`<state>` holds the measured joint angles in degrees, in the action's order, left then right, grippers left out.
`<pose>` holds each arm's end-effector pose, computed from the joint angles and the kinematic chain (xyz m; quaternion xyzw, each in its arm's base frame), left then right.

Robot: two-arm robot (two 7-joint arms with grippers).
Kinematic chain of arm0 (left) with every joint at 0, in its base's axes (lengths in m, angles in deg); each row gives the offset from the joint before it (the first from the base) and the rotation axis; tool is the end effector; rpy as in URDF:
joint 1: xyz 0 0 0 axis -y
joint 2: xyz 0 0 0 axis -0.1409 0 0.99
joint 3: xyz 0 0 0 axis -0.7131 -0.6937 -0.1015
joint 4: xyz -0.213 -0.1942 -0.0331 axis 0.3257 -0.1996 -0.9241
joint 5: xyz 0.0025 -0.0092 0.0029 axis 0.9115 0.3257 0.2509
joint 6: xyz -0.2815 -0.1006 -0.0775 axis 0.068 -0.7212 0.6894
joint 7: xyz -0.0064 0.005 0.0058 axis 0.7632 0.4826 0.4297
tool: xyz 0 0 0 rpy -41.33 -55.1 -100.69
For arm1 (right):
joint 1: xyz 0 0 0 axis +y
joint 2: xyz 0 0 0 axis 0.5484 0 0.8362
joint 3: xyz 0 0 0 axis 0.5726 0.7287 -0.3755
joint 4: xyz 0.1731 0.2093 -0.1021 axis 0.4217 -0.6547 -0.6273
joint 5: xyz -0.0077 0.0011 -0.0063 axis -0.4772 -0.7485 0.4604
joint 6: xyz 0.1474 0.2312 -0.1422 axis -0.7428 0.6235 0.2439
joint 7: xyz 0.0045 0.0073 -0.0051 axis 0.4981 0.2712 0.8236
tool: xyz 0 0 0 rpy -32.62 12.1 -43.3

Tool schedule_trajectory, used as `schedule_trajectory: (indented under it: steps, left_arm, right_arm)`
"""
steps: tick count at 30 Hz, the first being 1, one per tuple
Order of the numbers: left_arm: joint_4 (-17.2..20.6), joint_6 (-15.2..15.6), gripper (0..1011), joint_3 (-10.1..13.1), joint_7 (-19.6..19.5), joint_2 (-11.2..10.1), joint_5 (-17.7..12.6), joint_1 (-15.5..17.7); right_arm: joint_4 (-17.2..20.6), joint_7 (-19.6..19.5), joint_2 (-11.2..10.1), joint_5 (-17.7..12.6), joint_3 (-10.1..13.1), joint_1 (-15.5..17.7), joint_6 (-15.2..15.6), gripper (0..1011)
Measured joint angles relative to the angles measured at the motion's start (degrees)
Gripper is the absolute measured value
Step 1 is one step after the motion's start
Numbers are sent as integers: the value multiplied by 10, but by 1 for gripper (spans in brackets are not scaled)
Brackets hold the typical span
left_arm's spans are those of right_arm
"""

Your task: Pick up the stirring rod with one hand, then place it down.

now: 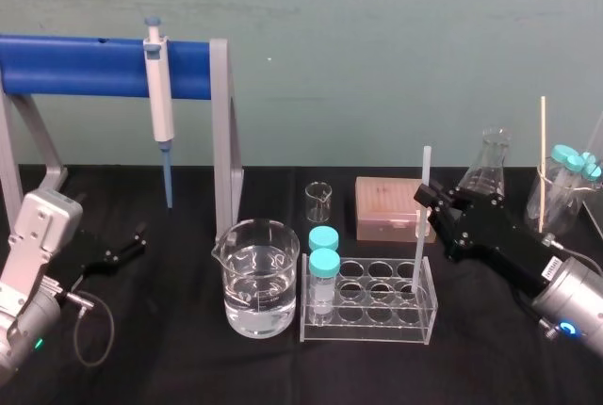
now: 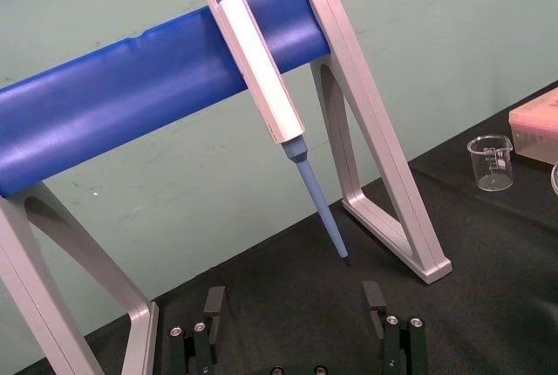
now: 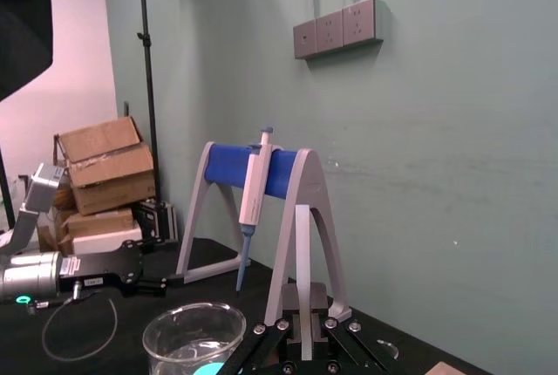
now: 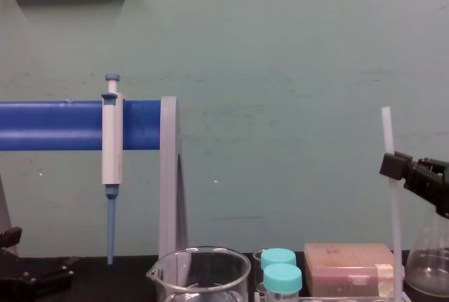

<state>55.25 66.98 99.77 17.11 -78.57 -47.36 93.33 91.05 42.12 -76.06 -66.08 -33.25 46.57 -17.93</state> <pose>0.3581 0.0826 -0.3022 0.1415 -0.1325 0.5799 0.7913 0.3674 -0.0850 -0.2738 0.0954 -0.0537 -0.3546 0.9286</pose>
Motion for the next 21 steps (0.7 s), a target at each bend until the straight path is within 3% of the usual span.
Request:
schedule_trajectory:
  steps: [21]
  left_arm:
    - [0,0,1000,0,0,0,0,0]
  right_arm:
    - [-43,-11,12,30,-19,-11,13,64]
